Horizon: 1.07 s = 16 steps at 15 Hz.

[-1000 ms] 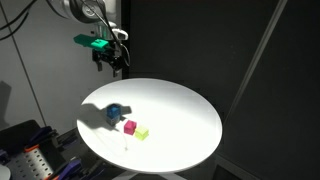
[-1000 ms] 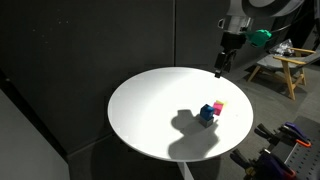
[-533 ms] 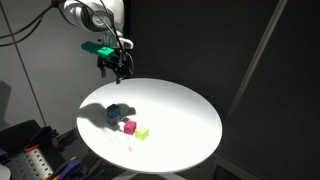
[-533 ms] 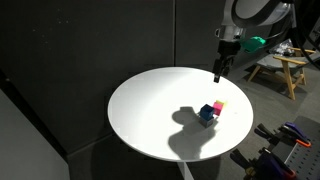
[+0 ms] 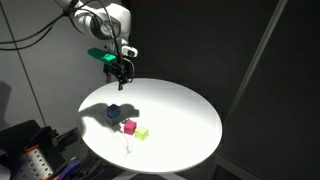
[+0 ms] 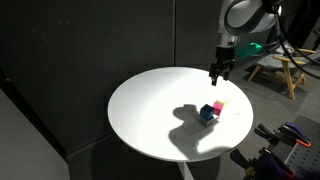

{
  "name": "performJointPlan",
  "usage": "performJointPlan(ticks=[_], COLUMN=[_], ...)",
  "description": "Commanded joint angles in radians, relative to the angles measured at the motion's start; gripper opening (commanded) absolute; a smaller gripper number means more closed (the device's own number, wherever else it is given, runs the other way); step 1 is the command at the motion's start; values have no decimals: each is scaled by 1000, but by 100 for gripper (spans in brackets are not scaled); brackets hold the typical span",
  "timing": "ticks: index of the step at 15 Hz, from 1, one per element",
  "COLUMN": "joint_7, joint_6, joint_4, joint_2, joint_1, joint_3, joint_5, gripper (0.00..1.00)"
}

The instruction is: Light the blue dice and put it between the pink and yellow dice

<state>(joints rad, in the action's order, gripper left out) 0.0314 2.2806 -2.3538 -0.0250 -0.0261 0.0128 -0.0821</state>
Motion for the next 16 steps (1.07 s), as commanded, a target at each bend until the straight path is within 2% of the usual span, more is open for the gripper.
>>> performJointPlan(ticks=[1,6,16], joint_7=[-85,-93,-104], joint_6=[-19,11,205], joint_4=[39,41,22], joint_2=[-37,-76,-168], joint_1=[8,10,-1], joint_3=[-6,-7,-19], joint_5=[-16,-22,-15], gripper=[100,100,100])
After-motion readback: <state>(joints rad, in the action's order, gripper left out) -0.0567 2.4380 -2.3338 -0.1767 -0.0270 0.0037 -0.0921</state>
